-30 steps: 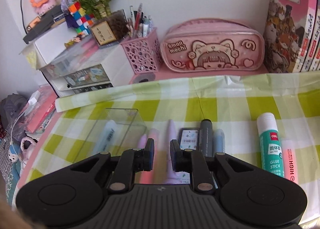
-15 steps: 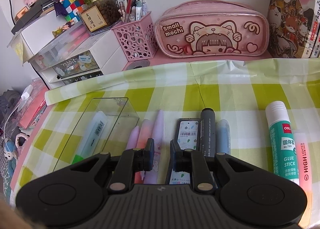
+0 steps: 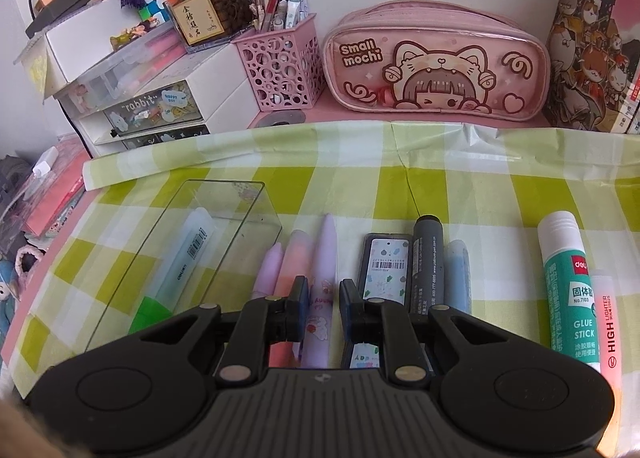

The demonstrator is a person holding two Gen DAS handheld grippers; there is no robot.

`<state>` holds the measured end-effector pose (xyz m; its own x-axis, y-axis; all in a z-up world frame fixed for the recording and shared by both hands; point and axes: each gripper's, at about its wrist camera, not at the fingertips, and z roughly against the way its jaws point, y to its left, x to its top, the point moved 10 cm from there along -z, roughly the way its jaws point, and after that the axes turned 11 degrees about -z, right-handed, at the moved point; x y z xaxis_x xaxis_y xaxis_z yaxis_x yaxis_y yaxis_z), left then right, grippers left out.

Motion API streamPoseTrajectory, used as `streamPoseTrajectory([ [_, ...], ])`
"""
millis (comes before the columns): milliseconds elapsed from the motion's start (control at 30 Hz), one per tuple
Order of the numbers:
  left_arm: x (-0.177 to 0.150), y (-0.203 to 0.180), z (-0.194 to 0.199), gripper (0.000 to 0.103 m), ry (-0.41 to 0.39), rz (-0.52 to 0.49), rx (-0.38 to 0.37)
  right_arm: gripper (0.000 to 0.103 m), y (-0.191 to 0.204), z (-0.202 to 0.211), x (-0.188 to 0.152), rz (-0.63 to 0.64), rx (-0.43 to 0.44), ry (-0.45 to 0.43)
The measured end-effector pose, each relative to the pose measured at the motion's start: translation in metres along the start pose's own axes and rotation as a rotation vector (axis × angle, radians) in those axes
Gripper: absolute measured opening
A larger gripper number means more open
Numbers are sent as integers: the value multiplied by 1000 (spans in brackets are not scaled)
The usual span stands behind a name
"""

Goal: Organize stationery

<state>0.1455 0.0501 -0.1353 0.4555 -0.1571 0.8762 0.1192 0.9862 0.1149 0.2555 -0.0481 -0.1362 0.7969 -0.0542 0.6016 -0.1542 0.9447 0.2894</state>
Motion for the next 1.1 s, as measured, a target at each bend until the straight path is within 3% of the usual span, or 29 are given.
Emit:
streamPoseTrajectory([
  [133,0,0,0,74,0,0,0,41,6,-2,-2,77,-62,-21],
  [267,0,0,0,74,0,0,0,41,6,-1,-3,70,-64,-32],
  [767,0,0,0,74,0,0,0,40,-7,39,10,-154,108,-56],
  [1100,0,0,0,74,0,0,0,40,11,88,25,-150,207,-149],
])
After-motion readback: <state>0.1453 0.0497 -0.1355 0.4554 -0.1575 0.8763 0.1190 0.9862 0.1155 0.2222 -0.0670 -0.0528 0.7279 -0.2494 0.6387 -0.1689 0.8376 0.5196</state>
